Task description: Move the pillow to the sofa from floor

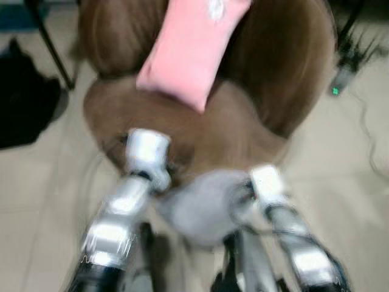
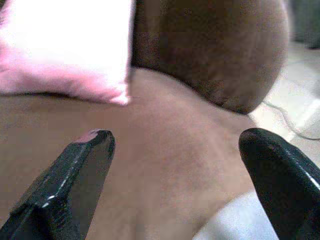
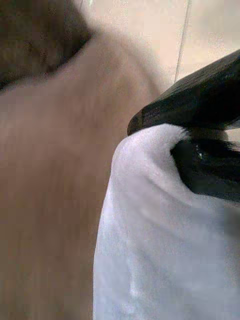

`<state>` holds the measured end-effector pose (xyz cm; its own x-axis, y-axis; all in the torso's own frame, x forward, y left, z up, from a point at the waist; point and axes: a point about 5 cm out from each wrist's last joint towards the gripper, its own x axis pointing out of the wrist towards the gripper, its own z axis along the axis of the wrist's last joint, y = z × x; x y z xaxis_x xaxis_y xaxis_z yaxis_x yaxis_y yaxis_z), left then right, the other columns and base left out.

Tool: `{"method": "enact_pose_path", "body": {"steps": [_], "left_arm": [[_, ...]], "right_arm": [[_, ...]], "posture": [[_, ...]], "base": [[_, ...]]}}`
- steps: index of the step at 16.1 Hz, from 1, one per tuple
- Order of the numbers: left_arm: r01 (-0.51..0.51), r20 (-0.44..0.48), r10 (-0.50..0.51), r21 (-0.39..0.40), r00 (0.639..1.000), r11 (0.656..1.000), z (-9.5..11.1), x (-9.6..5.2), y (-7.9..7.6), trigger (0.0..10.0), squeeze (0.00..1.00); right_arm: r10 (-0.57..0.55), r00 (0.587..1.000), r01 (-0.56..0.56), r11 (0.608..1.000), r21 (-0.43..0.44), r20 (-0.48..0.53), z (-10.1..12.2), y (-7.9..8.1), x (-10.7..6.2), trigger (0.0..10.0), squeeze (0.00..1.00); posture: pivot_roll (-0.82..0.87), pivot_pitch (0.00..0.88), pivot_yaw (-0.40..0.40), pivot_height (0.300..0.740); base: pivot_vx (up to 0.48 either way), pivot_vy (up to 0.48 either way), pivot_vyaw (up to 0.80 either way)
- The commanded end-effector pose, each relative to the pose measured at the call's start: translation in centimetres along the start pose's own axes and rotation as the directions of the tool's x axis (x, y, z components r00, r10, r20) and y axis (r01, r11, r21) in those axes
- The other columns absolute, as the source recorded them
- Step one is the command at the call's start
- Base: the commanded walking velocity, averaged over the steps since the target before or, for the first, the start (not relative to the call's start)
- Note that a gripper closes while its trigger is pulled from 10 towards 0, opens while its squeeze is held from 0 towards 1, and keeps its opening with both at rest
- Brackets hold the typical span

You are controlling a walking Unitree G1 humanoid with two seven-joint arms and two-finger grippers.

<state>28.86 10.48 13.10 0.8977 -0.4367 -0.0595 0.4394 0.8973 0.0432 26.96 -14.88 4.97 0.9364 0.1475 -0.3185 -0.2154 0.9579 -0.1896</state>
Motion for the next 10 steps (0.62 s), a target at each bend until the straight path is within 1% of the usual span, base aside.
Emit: {"method": "enact_pose_path", "body": {"steps": [1,4,6,10], "left_arm": [[-0.041,-0.008,0.042,0.03,0.999,0.999,-0.06,-0.59,1.3,10.0,0.0],[-0.038,-0.012,0.039,0.03,0.999,0.999,-0.19,-0.61,1.27,10.0,0.0],[-0.038,-0.018,0.038,0.027,0.999,0.999,-0.35,-0.56,1.19,10.0,0.0],[-0.024,-0.02,0.025,0.027,0.999,0.999,-0.46,-0.43,1.02,10.0,0.0]], "right_arm": [[0.007,0.998,-0.008,1.0,0.012,0.067,1.36,0.7,0.34,0.0,0.0],[0.014,0.997,-0.017,0.999,0.036,0.082,1.44,0.93,0.25,0.0,0.0],[0.022,0.997,-0.025,0.999,0.034,0.08,1.41,0.96,0.22,0.0,0.0],[0.017,0.996,-0.019,1.0,0.019,0.082,1.43,0.92,0.35,0.0,0.0]], "posture": [[0.06,0.156,-0.048,0.525],[0.06,0.154,-0.047,0.525],[0.06,0.146,-0.049,0.525],[0.06,0.133,-0.051,0.555]], "base": [[0.0,0.0,0.0],[0.0,0.0,0.0],[0.0,0.0,0.0],[0.0,0.0,0.0]]}}
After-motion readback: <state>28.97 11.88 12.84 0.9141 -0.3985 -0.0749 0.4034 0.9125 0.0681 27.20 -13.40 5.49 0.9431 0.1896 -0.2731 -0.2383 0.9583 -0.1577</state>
